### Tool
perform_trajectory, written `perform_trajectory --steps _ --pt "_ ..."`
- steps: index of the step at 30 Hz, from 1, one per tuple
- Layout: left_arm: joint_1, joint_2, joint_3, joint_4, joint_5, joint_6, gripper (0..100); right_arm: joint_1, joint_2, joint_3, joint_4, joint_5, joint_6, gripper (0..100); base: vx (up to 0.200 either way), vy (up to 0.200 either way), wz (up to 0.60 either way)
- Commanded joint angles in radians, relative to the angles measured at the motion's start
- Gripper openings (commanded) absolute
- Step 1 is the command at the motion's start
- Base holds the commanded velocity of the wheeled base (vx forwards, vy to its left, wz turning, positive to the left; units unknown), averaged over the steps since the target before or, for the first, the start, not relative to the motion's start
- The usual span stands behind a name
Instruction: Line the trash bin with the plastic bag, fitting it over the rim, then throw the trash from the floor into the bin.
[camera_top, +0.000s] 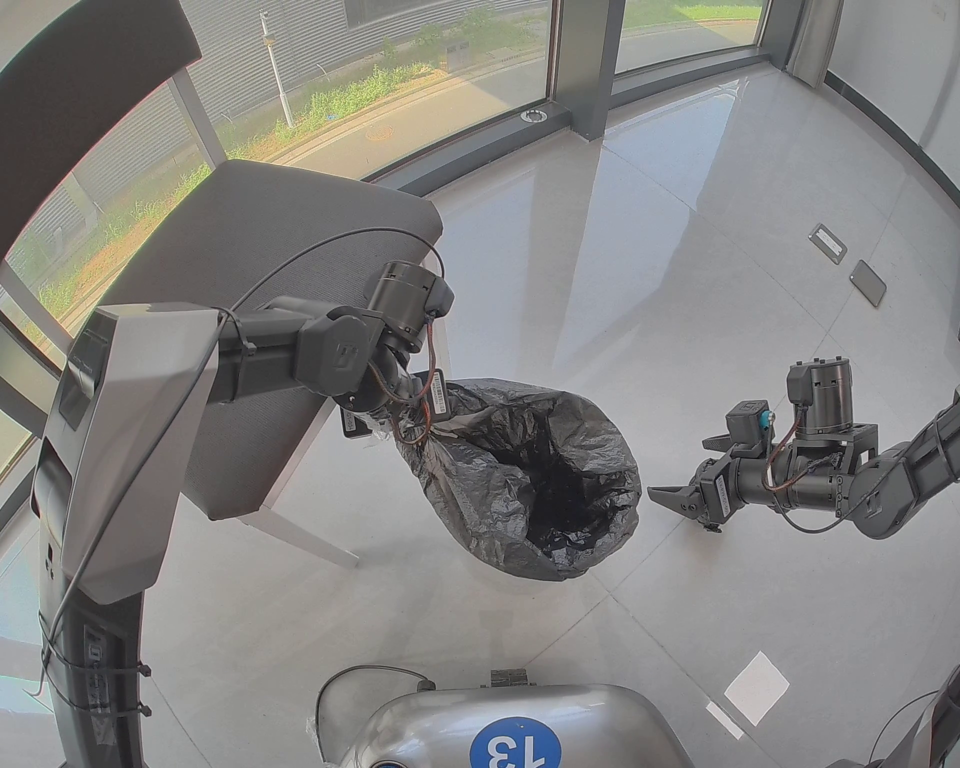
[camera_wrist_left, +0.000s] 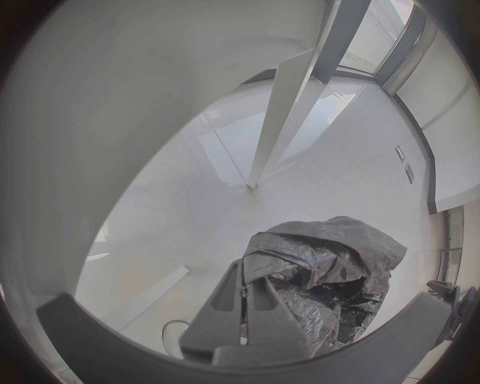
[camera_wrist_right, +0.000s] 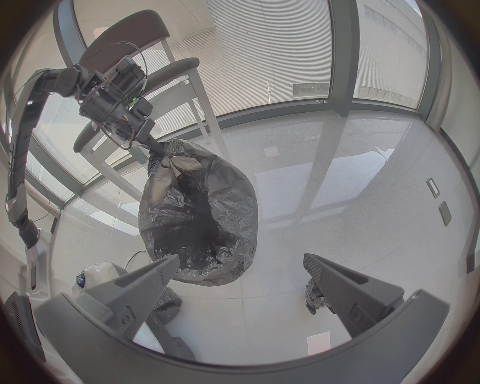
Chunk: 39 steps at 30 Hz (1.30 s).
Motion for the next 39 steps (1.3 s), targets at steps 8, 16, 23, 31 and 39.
perform_trajectory --steps 8,16,23,31,39 --pt "0.013 0.007 -0.002 0.009 0.012 0.002 0 0.010 -0.026 0.016 -0.001 0.001 -0.002 100 0.000 0.000 0.00" --pt "-0.015 0.018 0.000 0.007 0.014 0.000 100 0.015 -0.034 0.030 -0.001 0.001 -0.014 100 0.000 0.000 0.00" --pt "-0.038 0.018 -0.002 0.006 0.029 0.000 100 0.016 -0.051 0.046 -0.002 0.001 -0.014 100 0.000 0.000 0.00" --pt "-0.093 -0.044 0.009 0.014 0.032 -0.001 100 0.016 -0.065 0.057 -0.002 0.001 -0.014 100 0.000 0.000 0.00" --pt "-0.150 -0.108 0.040 0.015 0.034 -0.001 100 0.010 0.032 -0.010 -0.001 0.001 -0.064 100 0.000 0.000 0.00"
